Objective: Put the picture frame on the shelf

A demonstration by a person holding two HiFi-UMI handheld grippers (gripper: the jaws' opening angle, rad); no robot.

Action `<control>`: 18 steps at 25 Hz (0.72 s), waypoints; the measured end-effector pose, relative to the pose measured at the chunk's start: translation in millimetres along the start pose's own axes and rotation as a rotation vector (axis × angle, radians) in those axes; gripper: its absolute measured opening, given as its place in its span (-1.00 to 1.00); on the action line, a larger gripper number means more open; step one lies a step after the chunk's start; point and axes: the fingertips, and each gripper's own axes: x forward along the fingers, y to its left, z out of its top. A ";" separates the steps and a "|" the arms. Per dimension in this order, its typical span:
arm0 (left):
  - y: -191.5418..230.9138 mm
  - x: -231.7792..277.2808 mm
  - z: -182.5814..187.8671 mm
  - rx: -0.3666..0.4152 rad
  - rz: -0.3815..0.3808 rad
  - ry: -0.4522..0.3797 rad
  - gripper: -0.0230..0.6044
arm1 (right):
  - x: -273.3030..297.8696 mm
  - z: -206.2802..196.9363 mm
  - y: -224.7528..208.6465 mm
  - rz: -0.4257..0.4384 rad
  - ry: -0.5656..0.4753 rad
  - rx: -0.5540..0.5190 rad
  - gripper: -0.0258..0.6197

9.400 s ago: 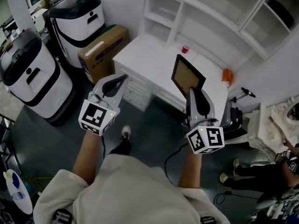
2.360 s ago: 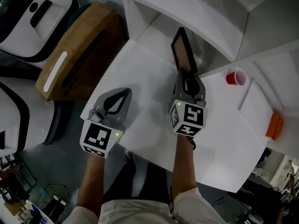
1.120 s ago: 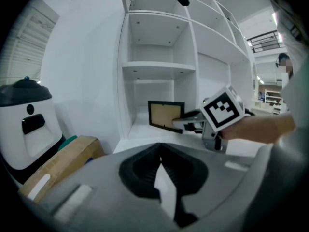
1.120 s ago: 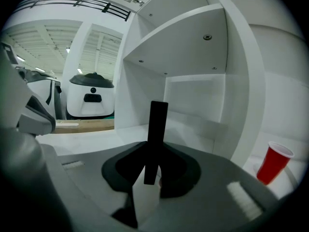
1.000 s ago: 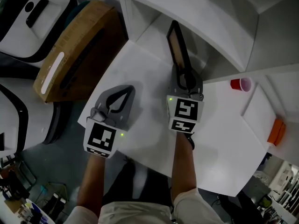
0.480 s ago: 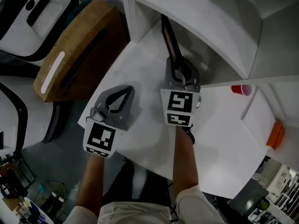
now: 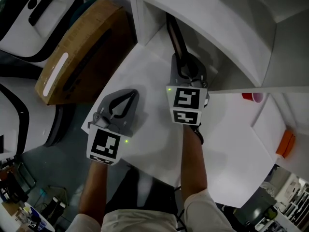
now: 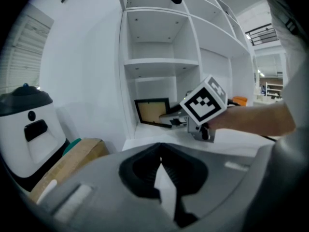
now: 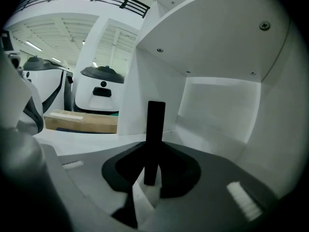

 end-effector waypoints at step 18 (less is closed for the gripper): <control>-8.5 4.4 -10.1 0.017 0.008 0.026 -0.92 | 16.2 1.6 -1.4 0.057 -0.014 0.003 -0.65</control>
